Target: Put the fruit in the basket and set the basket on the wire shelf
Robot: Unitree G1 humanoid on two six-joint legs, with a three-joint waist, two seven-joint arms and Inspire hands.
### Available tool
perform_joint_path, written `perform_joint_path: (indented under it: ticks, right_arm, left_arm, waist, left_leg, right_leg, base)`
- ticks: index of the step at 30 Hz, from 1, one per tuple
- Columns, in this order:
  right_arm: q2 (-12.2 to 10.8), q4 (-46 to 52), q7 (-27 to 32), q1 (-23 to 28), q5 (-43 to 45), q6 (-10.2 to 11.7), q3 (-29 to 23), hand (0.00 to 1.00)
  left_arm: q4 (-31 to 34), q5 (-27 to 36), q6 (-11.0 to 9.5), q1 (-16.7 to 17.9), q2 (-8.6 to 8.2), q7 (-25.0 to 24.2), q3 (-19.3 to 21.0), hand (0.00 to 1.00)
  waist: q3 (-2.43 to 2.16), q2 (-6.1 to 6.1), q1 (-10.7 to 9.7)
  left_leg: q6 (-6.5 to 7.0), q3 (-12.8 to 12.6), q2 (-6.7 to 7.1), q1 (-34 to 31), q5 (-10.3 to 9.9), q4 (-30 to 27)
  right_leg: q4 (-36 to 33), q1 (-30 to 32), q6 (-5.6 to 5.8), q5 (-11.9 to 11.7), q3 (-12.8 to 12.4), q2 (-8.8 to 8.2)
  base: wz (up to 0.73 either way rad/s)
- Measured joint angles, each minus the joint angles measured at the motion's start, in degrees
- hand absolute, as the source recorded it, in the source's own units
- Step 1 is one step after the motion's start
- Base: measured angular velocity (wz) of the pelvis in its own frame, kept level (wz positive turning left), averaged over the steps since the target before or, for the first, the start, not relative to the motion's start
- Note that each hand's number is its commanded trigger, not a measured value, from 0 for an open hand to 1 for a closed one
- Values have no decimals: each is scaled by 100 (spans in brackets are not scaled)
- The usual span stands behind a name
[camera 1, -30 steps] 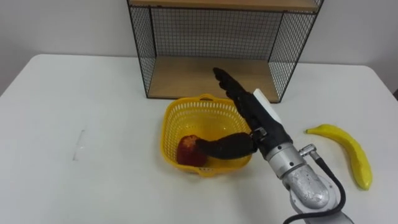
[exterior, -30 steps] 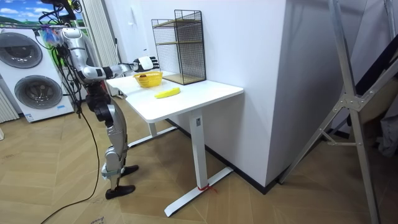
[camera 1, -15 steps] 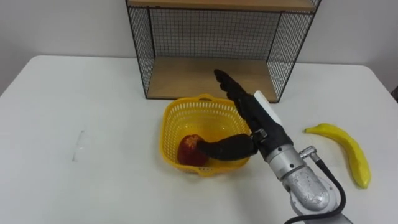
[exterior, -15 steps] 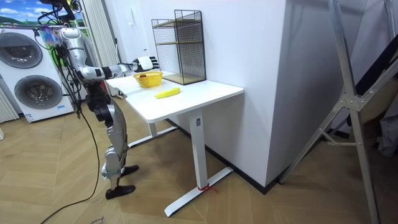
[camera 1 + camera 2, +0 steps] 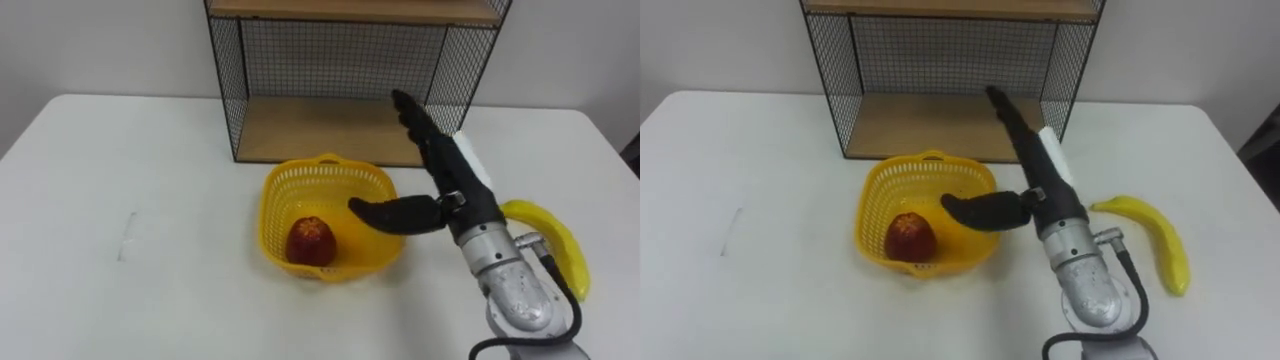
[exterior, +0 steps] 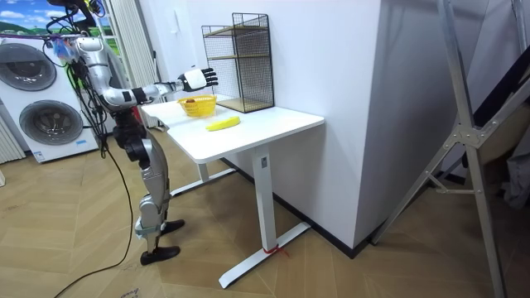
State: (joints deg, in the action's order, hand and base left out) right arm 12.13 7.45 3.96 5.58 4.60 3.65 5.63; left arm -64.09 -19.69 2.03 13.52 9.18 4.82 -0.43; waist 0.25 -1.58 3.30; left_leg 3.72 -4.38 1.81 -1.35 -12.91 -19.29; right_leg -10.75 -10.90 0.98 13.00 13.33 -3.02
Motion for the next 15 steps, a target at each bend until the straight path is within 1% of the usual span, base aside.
perform_joint_path:
  ticks: [2,3,4,5,7,8,10,13,15]
  right_arm:
    - [5,0,190,0,-17,4,-226,0]
    - [25,-1,326,-1,-75,8,-389,0]
    - [70,-3,427,0,-242,8,-572,0]
    - [108,-2,489,-1,-294,8,-657,0]
    - [242,-3,762,-1,-434,8,-968,0]
    - [278,-3,835,0,-435,8,-1022,0]
    - [391,-9,1054,-1,-433,8,-1179,0]
    - [425,-147,1251,-2,-426,76,-1265,0]
    - [425,-275,1328,-3,-426,78,-1284,0]
  left_arm:
    - [1,-3,-18,43,-2,1,110,0]
    - [6,-1,-37,58,-3,1,228,0]
    - [24,-2,-44,107,3,1,357,0]
    - [45,-3,-44,124,7,0,404,0]
    - [69,-4,-44,204,61,-1,505,0]
    - [74,-4,-44,218,81,-2,525,0]
    - [115,-4,-44,288,123,-3,663,0]
    - [121,-2,-47,302,142,-3,716,0]
    - [121,-2,-70,314,142,-3,715,0]
  waist:
    - [1,-11,-8]
    - [1,-25,-18]
    - [3,-41,-26]
    - [3,-46,-26]
    - [-9,-127,-26]
    - [-14,-114,-28]
    - [-6,-171,-32]
    - [-7,-237,-61]
    - [-8,-255,-89]
  left_leg:
    - [1,-5,2,2,1,0]
    - [1,-4,2,1,1,-1]
    - [3,-5,3,-1,3,-4]
    - [3,-4,4,0,3,-5]
    - [1,-7,9,6,5,3]
    - [0,-8,9,13,8,10]
    - [-7,-28,14,94,20,81]
    - [-19,-30,15,137,28,151]
    - [-23,-30,15,161,30,179]
  right_leg:
    - [6,-2,0,0,-15,4]
    - [14,1,0,0,-16,3]
    - [23,8,0,0,-21,5]
    - [29,12,1,1,-30,5]
    - [119,5,3,3,-61,12]
    - [123,5,3,3,-69,13]
    - [119,-9,3,2,-119,11]
    - [108,-11,0,-1,-162,15]
    - [95,-18,1,-4,-163,17]
  base:
    - [-2]
    - [0]
    - [0]
    - [0]
    - [-4]
    - [-4]
    - [-8]
    - [-2]
    - [0]
